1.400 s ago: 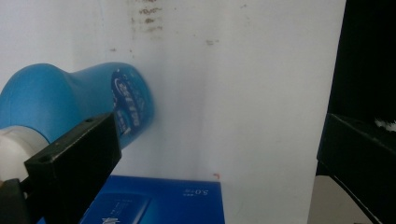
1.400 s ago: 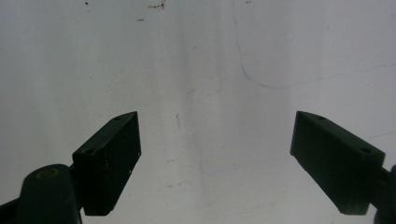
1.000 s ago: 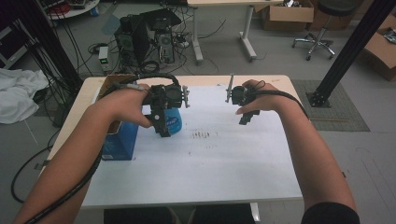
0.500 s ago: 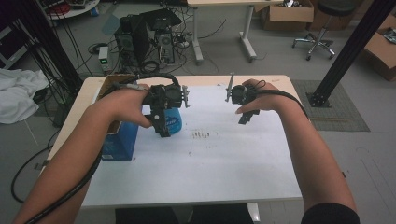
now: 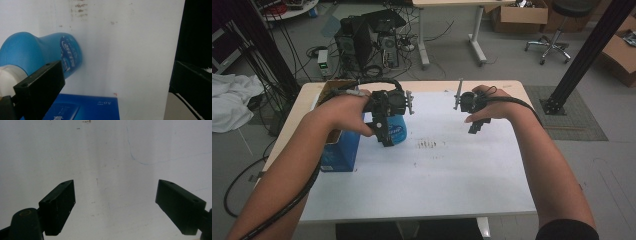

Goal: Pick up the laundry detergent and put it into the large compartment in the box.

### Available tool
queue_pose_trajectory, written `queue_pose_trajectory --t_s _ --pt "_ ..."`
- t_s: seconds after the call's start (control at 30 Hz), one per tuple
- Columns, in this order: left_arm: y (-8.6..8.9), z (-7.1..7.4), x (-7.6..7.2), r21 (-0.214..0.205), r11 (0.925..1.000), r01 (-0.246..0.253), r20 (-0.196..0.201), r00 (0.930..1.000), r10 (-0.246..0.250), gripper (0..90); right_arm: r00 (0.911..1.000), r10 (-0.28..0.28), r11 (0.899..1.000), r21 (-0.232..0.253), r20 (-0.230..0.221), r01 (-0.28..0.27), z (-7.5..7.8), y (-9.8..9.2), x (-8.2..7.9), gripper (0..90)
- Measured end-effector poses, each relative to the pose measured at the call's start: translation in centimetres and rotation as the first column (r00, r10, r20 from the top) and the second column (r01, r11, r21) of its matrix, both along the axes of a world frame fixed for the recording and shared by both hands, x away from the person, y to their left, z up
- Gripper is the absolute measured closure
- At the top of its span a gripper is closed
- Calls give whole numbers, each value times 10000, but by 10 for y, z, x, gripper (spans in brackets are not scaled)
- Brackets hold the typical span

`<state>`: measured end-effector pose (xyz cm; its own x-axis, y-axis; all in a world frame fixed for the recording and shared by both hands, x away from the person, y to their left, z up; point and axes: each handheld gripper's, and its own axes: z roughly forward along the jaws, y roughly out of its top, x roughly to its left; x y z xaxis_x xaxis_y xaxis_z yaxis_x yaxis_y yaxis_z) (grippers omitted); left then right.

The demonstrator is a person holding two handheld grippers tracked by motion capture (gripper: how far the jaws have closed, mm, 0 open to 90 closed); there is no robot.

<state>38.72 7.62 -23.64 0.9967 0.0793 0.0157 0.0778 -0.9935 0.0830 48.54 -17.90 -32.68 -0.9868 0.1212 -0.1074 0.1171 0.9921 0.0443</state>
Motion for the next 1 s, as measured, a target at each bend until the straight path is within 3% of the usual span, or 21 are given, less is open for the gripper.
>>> queue_pose_trajectory --t_s 0.63,0.83,1.0 --pt "-4 13 4 151 9998 -97 86 9999 95 3 9999 110 9999 38 -32 -110 -2 -1 3 165" --pt "-2 21 11 151 9997 -166 111 9998 165 4 9999 107 9998 157 -33 -107 -2 0 5 165" --pt "2 28 23 131 9986 -504 62 9987 503 4 9999 118 9998 131 -78 -117 -4 0 7 165"
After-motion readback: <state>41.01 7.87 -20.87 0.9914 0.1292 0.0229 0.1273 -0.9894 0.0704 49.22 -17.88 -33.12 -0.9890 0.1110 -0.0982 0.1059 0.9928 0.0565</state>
